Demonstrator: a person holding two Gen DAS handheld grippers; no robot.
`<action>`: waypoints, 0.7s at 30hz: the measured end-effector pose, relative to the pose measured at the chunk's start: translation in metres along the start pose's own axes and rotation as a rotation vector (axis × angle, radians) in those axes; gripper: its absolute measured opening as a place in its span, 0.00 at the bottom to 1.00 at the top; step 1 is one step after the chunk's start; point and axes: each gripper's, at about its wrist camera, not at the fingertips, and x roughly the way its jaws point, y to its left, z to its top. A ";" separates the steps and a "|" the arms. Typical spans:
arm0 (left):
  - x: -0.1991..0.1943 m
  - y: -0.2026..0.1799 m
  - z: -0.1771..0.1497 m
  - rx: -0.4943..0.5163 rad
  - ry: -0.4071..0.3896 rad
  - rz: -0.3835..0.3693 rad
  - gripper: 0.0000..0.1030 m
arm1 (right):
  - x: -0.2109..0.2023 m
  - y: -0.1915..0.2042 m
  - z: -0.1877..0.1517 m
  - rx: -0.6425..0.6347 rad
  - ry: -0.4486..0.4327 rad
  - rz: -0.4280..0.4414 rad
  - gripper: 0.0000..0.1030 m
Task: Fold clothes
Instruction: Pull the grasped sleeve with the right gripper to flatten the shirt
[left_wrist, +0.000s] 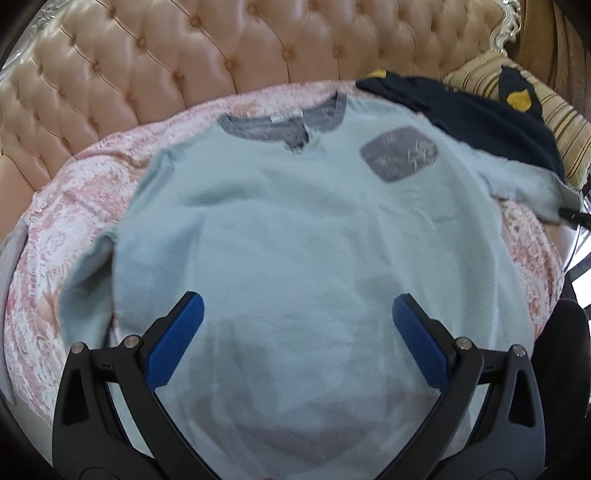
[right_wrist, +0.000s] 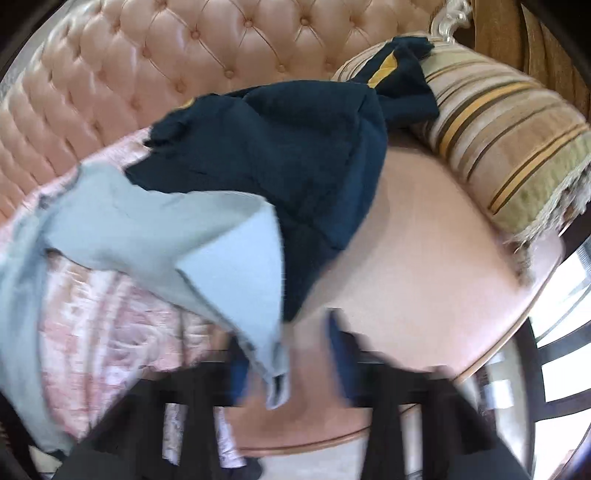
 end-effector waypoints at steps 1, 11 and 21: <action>0.003 -0.001 -0.002 0.007 0.009 0.006 0.99 | -0.006 0.000 0.000 0.021 -0.043 -0.003 0.05; 0.018 0.004 -0.010 -0.011 0.024 -0.012 1.00 | -0.097 0.025 0.031 -0.003 -0.324 -0.020 0.05; 0.019 0.009 -0.009 -0.011 0.036 -0.020 1.00 | -0.105 -0.012 0.101 0.049 -0.367 -0.043 0.05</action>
